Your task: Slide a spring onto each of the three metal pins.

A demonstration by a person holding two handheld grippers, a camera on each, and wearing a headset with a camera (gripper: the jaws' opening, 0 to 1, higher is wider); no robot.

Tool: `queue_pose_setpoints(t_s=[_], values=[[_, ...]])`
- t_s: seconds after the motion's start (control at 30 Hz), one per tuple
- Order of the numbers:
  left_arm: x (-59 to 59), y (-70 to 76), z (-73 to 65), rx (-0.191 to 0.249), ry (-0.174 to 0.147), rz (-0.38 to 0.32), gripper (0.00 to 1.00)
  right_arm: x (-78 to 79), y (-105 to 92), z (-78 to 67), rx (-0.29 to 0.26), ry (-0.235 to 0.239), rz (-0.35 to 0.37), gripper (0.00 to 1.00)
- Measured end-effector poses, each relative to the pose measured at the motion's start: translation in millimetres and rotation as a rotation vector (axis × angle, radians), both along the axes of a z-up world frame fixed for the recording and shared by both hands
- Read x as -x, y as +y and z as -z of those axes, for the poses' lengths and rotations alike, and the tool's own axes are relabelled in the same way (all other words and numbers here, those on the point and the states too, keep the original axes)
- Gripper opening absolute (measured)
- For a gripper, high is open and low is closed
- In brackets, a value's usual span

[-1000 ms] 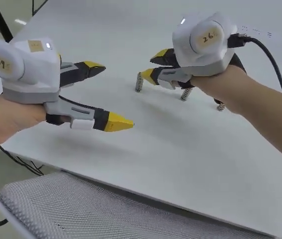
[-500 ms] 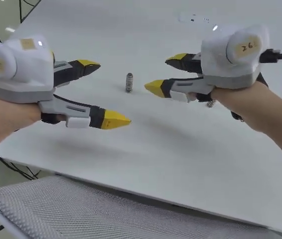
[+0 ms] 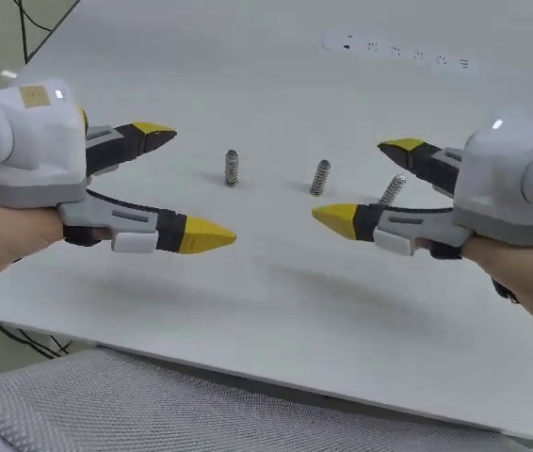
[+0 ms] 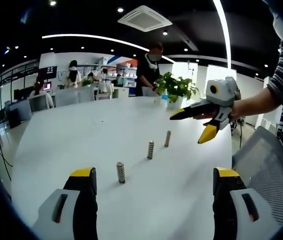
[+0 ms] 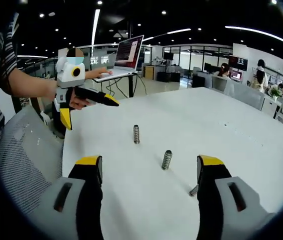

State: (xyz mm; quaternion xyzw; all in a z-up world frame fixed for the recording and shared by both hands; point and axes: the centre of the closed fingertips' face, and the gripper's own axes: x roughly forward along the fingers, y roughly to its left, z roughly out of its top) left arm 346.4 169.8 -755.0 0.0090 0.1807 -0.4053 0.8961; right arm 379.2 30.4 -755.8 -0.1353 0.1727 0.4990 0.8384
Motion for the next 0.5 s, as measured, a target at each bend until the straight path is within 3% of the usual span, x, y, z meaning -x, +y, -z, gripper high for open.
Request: queue_pose_setpoints(t_s=[0.3,0.5], values=[[2.7,2.6,-0.2,-0.003,0.007,-0.011,0.97,14.9,-46.9,11.3,-0.032,0.047,0.100,0.88],[4.9,1.5,-1.3,-0.001,0.007,-0.013,0.97,20.7,-66.9,13.1,-0.069,0.073,0.158,0.91]])
